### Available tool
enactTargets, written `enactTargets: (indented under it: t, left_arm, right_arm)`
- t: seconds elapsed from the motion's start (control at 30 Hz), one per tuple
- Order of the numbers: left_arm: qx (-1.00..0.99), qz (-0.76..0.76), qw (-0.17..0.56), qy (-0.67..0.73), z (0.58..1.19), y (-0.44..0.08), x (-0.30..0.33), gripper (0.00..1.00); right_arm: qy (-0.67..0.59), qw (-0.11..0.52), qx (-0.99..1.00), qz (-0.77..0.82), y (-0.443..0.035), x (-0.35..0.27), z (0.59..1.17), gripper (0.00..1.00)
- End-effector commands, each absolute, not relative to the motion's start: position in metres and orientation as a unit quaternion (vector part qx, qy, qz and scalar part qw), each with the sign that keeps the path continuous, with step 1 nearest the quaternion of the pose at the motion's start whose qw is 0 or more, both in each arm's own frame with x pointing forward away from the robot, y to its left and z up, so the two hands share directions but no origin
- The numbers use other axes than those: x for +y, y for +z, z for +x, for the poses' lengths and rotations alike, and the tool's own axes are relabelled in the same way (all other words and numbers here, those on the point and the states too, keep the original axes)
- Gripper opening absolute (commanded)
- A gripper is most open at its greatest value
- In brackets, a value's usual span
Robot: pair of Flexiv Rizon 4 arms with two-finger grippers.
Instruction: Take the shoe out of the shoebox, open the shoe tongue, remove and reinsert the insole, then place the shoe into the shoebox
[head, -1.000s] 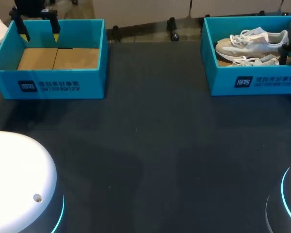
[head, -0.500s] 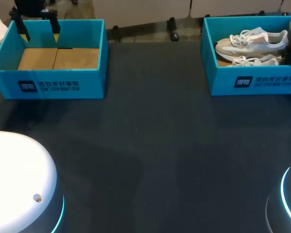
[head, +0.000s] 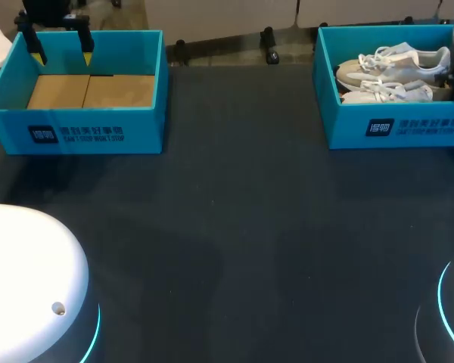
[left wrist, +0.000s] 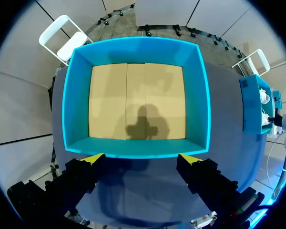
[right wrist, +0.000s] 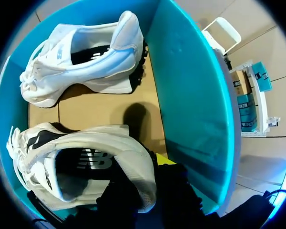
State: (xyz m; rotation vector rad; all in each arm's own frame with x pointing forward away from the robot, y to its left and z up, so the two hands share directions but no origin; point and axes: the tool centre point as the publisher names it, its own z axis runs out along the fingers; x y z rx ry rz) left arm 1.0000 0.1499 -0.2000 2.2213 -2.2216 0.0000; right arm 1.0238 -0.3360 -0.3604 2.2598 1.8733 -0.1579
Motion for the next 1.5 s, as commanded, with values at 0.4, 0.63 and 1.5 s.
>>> enactTargets:
  t: [0.4, 0.63, 1.5]
  left_arm:
    - [-0.707, 0.707, 0.000, 0.000, 1.000, -0.200, 0.150, 1.00]
    - [-0.707, 0.707, 0.000, 0.000, 1.000, -0.200, 0.150, 1.00]
    - [-0.707, 0.707, 0.000, 0.000, 1.000, -0.200, 0.150, 1.00]
  right_arm:
    - [-0.063, 0.122, 0.615, 0.777, -0.282, -0.327, 1.023, 0.00]
    - [-0.056, 0.137, 0.604, 0.783, -0.242, -0.322, 1.022, 0.00]
    - [-0.056, 0.158, 0.610, 0.775, -0.182, -0.310, 1.010, 0.00]
